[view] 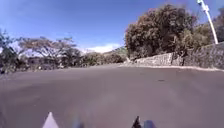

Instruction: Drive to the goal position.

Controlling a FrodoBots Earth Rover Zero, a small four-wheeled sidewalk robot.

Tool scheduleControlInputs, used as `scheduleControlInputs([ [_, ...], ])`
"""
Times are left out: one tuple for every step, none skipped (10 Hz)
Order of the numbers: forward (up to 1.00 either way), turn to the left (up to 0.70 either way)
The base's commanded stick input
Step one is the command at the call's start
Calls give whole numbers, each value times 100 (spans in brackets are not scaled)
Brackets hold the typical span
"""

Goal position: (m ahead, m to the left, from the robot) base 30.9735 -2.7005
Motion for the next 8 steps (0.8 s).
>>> scheduleControlInputs([
  [85,0],
  [85,0],
  [85,0],
  [85,0],
  [85,0],
  [85,0],
  [85,0],
  [85,0],
])
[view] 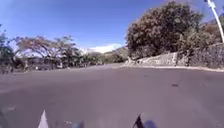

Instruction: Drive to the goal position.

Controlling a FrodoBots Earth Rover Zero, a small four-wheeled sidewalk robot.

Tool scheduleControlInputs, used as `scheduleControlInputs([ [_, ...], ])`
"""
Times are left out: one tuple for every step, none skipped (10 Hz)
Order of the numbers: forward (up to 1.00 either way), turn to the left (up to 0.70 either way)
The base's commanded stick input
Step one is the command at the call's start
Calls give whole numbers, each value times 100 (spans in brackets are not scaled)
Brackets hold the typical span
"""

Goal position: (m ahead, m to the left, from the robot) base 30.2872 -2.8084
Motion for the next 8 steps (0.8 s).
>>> scheduleControlInputs([
  [85,0],
  [85,0],
  [85,0],
  [85,0],
  [85,0],
  [85,0],
  [85,0],
  [85,0],
])
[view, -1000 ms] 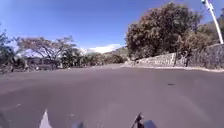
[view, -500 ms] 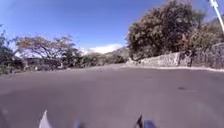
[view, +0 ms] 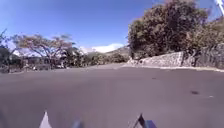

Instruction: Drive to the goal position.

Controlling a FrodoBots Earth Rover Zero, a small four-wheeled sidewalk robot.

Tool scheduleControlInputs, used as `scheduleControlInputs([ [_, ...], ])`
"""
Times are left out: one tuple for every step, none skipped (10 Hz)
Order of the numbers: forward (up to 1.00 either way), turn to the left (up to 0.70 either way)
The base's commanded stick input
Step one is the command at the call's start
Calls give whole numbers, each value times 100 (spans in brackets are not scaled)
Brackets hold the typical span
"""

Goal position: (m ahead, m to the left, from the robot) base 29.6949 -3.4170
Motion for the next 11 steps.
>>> scheduleControlInputs([
  [85,0],
  [85,0],
  [85,0],
  [85,0],
  [85,0],
  [85,0],
  [85,0],
  [85,0],
  [85,0],
  [85,0],
  [85,0],
])
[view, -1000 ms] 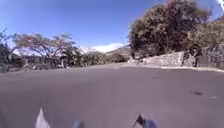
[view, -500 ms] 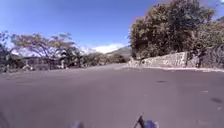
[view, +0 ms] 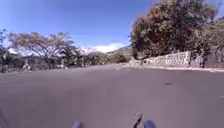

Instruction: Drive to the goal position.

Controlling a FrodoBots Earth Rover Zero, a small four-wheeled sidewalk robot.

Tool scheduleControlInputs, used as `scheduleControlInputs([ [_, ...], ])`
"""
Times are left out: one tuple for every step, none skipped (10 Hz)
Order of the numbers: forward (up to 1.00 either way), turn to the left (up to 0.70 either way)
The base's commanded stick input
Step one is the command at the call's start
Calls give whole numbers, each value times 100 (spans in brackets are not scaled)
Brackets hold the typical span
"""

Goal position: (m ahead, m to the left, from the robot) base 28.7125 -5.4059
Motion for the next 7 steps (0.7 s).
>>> scheduleControlInputs([
  [85,0],
  [85,0],
  [85,0],
  [85,0],
  [85,0],
  [85,0],
  [85,0],
])
